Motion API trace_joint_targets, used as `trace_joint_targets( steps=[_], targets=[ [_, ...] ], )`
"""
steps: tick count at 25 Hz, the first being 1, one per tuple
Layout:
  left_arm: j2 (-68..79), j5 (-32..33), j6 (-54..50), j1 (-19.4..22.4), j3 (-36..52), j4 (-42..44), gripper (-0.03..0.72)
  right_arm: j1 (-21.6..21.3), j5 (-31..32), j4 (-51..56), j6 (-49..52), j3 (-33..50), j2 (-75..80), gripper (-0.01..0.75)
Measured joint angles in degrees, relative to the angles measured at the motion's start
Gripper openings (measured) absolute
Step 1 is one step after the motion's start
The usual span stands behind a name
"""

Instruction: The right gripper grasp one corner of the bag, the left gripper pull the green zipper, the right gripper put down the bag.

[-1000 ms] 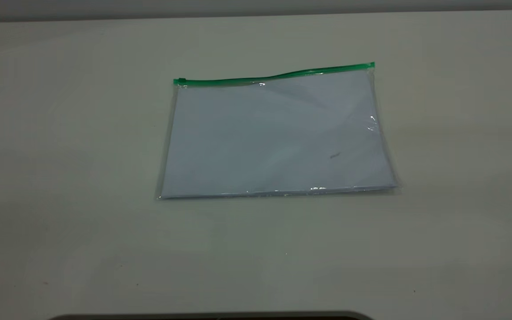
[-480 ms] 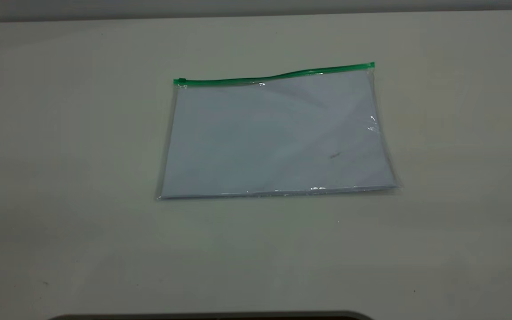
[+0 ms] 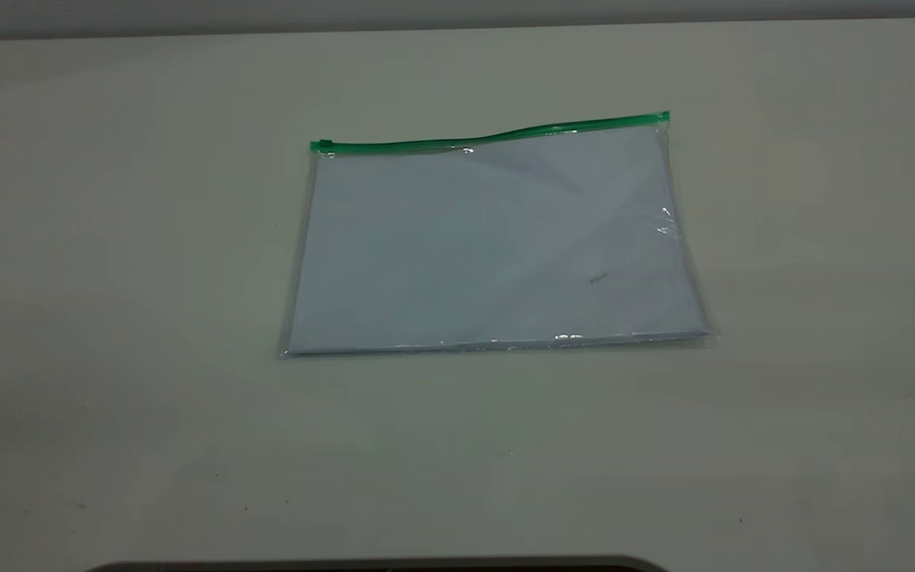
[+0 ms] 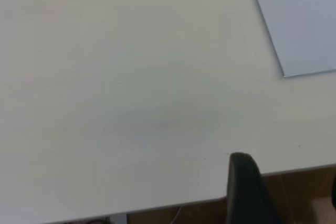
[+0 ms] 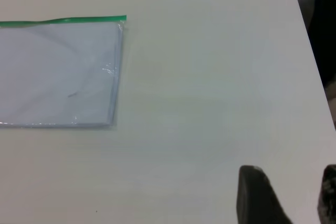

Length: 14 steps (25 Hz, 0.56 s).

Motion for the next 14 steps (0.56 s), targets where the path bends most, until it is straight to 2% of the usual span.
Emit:
trace_joint_targets(
  steps=[14],
  targets=[
    [0.0,0.0,0.0,0.2,0.0,0.0,0.447,0.0,0.0,0.0,0.0,0.0,0.0,0.24]
  ],
)
